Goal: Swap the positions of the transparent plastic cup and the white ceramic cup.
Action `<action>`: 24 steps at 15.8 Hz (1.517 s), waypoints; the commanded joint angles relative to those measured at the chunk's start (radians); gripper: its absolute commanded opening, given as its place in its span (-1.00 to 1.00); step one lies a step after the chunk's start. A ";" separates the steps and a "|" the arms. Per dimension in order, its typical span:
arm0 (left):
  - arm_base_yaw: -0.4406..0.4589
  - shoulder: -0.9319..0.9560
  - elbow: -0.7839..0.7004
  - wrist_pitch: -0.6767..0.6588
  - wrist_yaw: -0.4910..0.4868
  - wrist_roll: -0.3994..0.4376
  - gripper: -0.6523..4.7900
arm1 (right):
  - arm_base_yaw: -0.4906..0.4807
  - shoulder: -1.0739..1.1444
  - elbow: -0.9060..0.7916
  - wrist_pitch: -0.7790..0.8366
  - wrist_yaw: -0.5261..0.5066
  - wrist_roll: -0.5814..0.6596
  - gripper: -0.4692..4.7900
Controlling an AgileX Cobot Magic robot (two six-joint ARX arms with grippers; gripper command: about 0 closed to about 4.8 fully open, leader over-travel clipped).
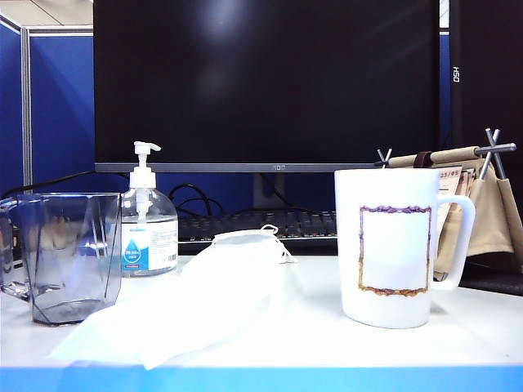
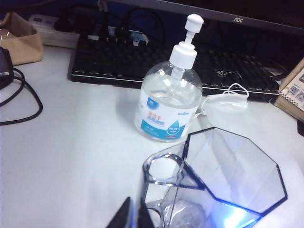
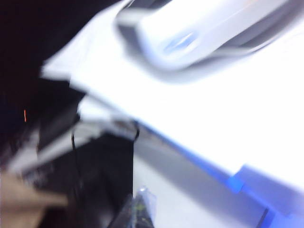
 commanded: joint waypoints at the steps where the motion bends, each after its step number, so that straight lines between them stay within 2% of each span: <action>1: 0.001 -0.001 0.000 -0.011 -0.001 0.004 -0.68 | -0.052 -0.135 0.004 0.001 0.009 0.003 -0.84; 7: 0.001 -0.001 0.000 -0.011 -0.001 0.004 -0.68 | -0.151 -0.297 0.005 0.000 0.010 0.003 -0.84; 12: 0.001 -0.001 0.000 -0.011 -0.002 0.004 -0.68 | -0.267 -0.298 0.004 -0.003 0.009 -0.014 -0.84; 16: 0.001 -0.001 0.000 -0.011 0.000 0.004 -0.68 | -0.277 -0.298 0.004 -0.005 0.009 -0.014 -0.84; 18: 0.001 -0.001 0.000 -0.011 -0.001 0.004 -0.68 | -0.317 -0.298 0.004 -0.005 0.009 -0.014 -0.84; 19: 0.001 -0.001 0.000 -0.011 -0.001 0.004 -0.68 | -0.352 -0.298 0.004 -0.021 0.012 -0.093 -0.84; 20: 0.001 -0.001 0.000 -0.011 -0.001 0.004 -0.68 | -0.395 -0.298 0.003 -0.096 0.007 -0.348 -0.84; 21: 0.001 -0.001 0.000 -0.011 -0.001 0.004 -0.68 | -0.407 -0.298 -0.011 -0.135 0.022 -0.478 -0.84; 22: 0.002 -0.001 0.000 -0.011 0.000 0.004 -0.68 | -0.427 -0.298 -0.024 -0.125 0.116 -0.775 -0.84; 23: 0.001 -0.001 0.000 -0.011 0.000 0.004 -0.68 | -0.427 -0.298 -0.024 -0.126 0.198 -0.901 -0.84; 24: 0.001 -0.001 0.000 -0.011 -0.002 0.004 -0.68 | -0.427 -0.298 -0.024 -0.126 0.226 -0.921 -0.84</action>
